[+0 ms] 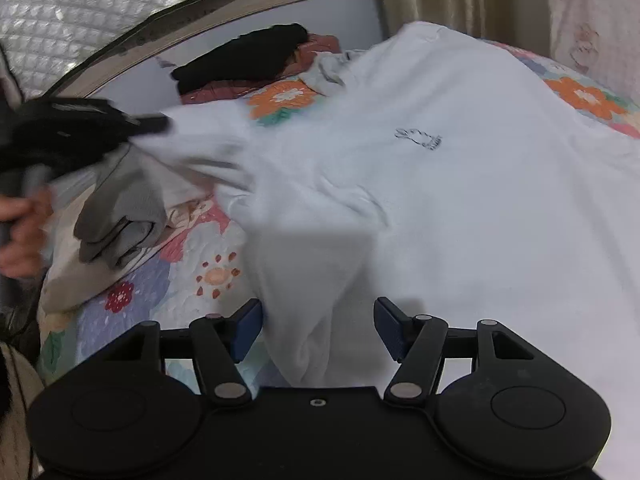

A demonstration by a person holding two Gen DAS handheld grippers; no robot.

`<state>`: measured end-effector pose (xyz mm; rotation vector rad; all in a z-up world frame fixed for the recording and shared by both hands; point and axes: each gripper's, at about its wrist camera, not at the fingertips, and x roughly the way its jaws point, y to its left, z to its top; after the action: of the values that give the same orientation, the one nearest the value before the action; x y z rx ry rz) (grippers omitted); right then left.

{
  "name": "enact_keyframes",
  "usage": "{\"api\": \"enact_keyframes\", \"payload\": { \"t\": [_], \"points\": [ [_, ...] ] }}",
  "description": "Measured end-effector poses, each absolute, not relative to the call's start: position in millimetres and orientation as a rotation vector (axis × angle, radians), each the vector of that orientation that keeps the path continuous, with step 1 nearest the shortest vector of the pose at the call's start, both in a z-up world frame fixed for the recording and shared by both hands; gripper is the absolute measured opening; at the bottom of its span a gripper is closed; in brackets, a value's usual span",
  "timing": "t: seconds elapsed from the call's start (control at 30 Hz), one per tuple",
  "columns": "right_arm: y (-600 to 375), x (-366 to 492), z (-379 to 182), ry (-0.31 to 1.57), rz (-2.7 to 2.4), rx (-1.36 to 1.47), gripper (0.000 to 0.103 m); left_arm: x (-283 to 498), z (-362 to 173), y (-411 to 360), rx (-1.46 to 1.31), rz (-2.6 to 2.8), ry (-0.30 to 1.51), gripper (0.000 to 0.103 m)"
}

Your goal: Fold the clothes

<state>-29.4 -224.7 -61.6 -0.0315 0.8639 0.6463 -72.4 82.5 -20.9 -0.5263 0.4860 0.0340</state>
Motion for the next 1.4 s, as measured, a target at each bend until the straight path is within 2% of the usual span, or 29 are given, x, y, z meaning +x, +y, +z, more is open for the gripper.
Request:
{"api": "enact_keyframes", "payload": {
  "t": [0.3,0.33,0.43,0.57,0.73,0.8,0.87,0.93,1.0,1.1,1.2,1.27,1.33,1.4],
  "points": [
    [-162.9,-35.0,-54.2,0.705,0.879,-0.307,0.067,-156.9,69.5,92.4,-0.538,0.042,0.283,0.004],
    [-156.9,-34.5,-54.9,0.714,0.927,-0.299,0.067,-162.0,80.4,86.6,-0.519,0.023,0.269,0.004],
    [-143.6,-33.9,-56.7,0.81,1.128,-0.221,0.053,-160.3,103.7,63.4,-0.458,-0.04,0.256,0.004],
    [-148.2,-45.7,-59.6,0.868,1.214,-0.158,0.054,-129.6,118.5,25.4,-0.377,-0.132,0.279,0.004],
    [-187.5,-32.7,-72.1,0.995,1.123,0.074,0.056,-29.5,85.1,-15.6,-0.281,-0.242,0.369,0.009],
    [-205.3,-29.4,-77.5,1.021,1.023,0.15,0.056,12.4,56.7,-29.9,-0.199,-0.236,0.412,0.033],
    [-227.4,-29.2,-79.3,1.017,0.944,0.238,0.056,40.8,31.4,-35.3,-0.163,-0.194,0.527,0.037],
    [-248.7,-31.3,-79.7,0.998,0.914,0.328,0.056,43.9,12.4,-26.2,-0.213,-0.183,0.598,0.038],
    [-260.9,-32.8,-81.1,0.974,0.896,0.36,0.056,27.7,-4.5,-7.2,-0.306,-0.207,0.615,0.052],
    [-269.4,-31.8,-87.3,0.952,0.869,0.393,0.056,-5.2,-30.1,23.9,-0.426,-0.235,0.669,0.053],
    [-268.0,-28.9,-95.2,0.947,0.865,0.458,0.043,-34.5,-56.5,41.8,-0.513,-0.362,0.709,0.053],
    [-267.2,-25.4,-99.7,0.942,0.862,0.512,0.025,-44.8,-66.8,40.0,-0.503,-0.454,0.742,0.053],
    [-263.3,-21.9,-101.5,0.94,0.849,0.56,0.018,-47.1,-74.9,33.3,-0.473,-0.536,0.772,0.053],
    [-259.4,-18.1,-98.9,0.937,0.849,0.591,0.017,-44.9,-85.5,25.0,-0.477,-0.575,0.797,0.062]
  ]
}}
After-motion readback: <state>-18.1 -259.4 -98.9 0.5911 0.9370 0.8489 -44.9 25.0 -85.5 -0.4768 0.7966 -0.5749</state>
